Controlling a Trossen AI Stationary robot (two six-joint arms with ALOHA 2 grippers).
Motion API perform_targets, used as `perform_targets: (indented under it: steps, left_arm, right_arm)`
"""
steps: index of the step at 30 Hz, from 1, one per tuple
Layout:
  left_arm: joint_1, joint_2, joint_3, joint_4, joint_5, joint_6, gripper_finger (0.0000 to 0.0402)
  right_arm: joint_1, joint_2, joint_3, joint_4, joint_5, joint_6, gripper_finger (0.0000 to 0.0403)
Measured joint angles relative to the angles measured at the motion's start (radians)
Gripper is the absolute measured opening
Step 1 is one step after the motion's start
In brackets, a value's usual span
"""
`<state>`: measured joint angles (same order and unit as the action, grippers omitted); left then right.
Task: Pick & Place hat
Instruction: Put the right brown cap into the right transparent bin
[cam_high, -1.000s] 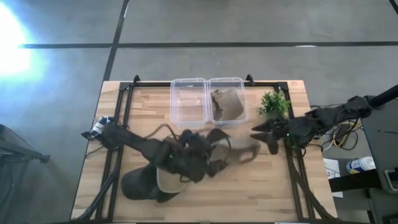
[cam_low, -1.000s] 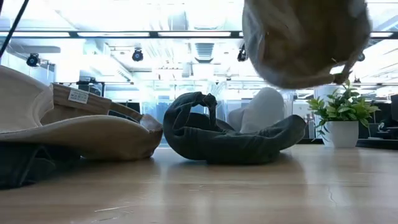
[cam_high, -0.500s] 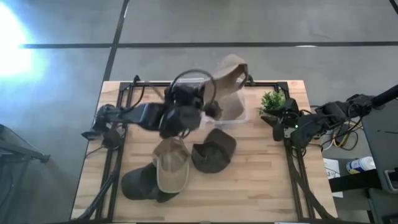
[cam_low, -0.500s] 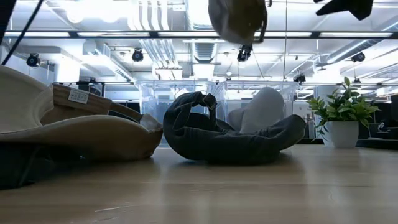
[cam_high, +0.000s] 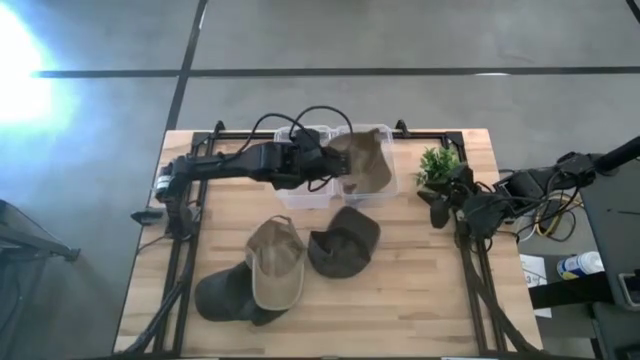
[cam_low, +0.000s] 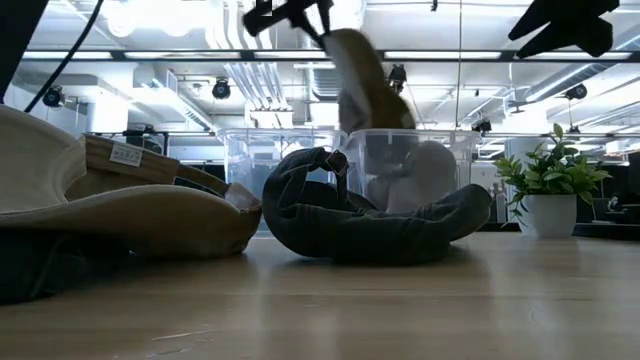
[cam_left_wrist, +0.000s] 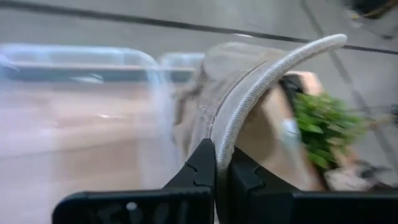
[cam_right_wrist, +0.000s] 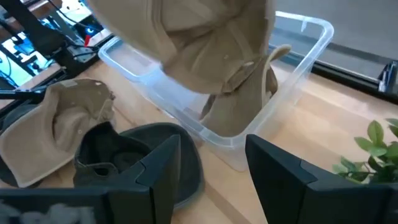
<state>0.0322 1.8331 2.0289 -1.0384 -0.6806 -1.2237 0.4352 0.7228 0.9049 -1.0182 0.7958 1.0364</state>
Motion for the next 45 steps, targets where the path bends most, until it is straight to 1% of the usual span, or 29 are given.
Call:
perform_targets:
  steps: [2, 4, 11, 14, 17, 20, 24, 27, 29, 31, 33, 35, 38, 40, 43, 44, 45]
  left_arm:
    - [-0.001, 0.0, -0.004, 0.055, 0.015, 0.016, 0.001]
    - [0.004, 0.001, -0.004, 0.068, 0.016, 0.018, 0.0009]
    - [0.025, 0.015, -0.004, 0.047, -0.002, 0.036, 0.0009]
    - [0.025, 0.038, -0.005, 0.057, -0.004, 0.04, 0.0009]
    - [0.024, 0.057, -0.006, 0.086, -0.007, 0.044, 0.0015]
    - [0.02, 0.075, -0.006, 0.105, -0.023, 0.05, 0.0034]
    - [0.019, 0.104, -0.005, 0.159, -0.024, 0.09, 0.0074]
    - [0.018, 0.118, -0.005, 0.223, 0.012, 0.114, 0.0107]
    - [0.017, 0.13, -0.005, 0.32, 0.06, 0.152, 0.0125]
    - [0.013, 0.136, -0.005, 0.401, 0.119, 0.23, 0.0139]
    - [0.008, 0.137, -0.006, 0.434, 0.121, 0.305, 0.0144]
    - [0.003, 0.119, -0.006, 0.377, 0.093, 0.363, 0.0145]
    - [-0.005, 0.079, -0.005, 0.215, 0.059, 0.485, 0.0144]
    - [-0.012, 0.064, -0.004, 0.102, 0.054, 0.596, 0.0144]
    - [-0.027, 0.062, -0.006, -0.008, 0.066, 0.73, 0.0144]
    - [-0.029, 0.062, -0.009, -0.008, 0.085, 0.78, 0.0145]
    - [-0.03, 0.063, -0.017, 0.003, 0.125, 0.844, 0.0145]
  right_arm:
    - [-0.002, 0.008, -0.002, 0.021, -0.001, 0.004, 0.0178]
    - [-0.012, 0.015, -0.002, 0.077, -0.004, -0.018, 0.0178]
    - [-0.12, 0.044, -0.003, 0.371, -0.013, -0.159, 0.0178]
    - [-0.164, 0.053, -0.003, 0.415, -0.057, -0.173, 0.0178]
    - [-0.205, 0.071, -0.006, 0.417, -0.111, -0.173, 0.0178]
    - [-0.228, 0.098, -0.01, 0.417, -0.132, -0.159, 0.0178]
    - [-0.234, 0.124, -0.011, 0.423, -0.135, -0.153, 0.0178]
    - [-0.234, 0.139, -0.011, 0.423, -0.133, -0.148, 0.0178]
    - [-0.238, 0.141, -0.011, 0.419, -0.123, -0.144, 0.0178]
    - [-0.244, 0.144, -0.01, 0.419, -0.116, -0.143, 0.0178]
    - [-0.249, 0.143, -0.01, 0.415, -0.116, -0.142, 0.0178]
    - [-0.249, 0.138, -0.01, 0.404, -0.13, -0.126, 0.0178]
    - [-0.249, 0.135, -0.01, 0.38, -0.183, -0.074, 0.0178]
    - [-0.251, 0.138, -0.01, 0.383, -0.228, -0.034, 0.0178]
    - [-0.275, 0.156, -0.01, 0.448, -0.265, -0.002, 0.0178]
    - [-0.288, 0.166, -0.01, 0.473, -0.274, -0.005, 0.0178]
    - [-0.306, 0.18, -0.01, 0.502, -0.282, -0.014, 0.0178]
